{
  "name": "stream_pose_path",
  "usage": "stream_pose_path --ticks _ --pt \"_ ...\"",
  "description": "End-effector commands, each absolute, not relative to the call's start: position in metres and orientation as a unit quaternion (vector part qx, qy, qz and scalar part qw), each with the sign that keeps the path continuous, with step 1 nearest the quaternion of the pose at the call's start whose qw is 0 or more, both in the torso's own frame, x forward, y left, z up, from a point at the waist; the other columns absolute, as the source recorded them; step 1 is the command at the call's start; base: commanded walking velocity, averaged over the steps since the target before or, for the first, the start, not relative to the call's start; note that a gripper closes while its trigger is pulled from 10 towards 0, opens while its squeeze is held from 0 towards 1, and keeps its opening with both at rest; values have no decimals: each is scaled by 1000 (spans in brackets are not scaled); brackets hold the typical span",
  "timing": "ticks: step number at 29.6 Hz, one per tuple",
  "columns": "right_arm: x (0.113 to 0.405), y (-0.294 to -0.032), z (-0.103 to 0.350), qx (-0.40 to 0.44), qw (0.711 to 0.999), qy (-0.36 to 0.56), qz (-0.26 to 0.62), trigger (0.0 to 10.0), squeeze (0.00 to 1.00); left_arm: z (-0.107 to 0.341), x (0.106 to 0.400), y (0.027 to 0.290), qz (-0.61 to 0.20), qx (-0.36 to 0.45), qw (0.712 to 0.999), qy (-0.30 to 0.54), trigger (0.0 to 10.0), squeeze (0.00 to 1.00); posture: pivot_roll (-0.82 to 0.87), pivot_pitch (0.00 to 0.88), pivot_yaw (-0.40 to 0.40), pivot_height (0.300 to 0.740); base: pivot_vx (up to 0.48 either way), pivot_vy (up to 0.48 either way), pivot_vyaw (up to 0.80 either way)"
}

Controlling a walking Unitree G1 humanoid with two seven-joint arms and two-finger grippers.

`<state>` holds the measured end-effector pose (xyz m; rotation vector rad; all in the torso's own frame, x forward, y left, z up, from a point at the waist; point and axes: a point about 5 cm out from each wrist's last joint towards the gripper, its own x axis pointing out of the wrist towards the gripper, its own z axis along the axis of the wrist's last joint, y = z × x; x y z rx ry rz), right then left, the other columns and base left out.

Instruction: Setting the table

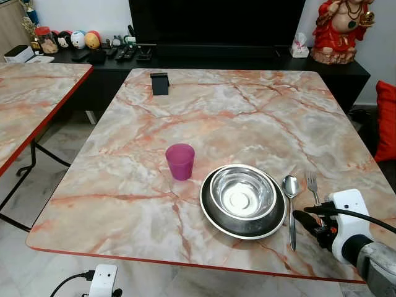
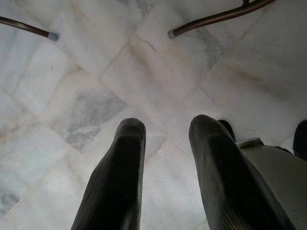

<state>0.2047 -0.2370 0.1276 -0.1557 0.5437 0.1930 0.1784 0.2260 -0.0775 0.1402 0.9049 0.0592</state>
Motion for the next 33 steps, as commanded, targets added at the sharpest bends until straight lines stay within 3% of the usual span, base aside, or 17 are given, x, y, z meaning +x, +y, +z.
stream_pose_path --ticks 1,33 --pt "201 -232 130 -97 951 272 107 10000 0 -81 173 227 31 71 890 450 10000 0 -72 27 22 740 0 0 0" --pt "195 -220 110 -164 931 305 114 10000 0 -80 173 230 35 72 890 449 10000 0 -62 36 20 740 0 0 0"
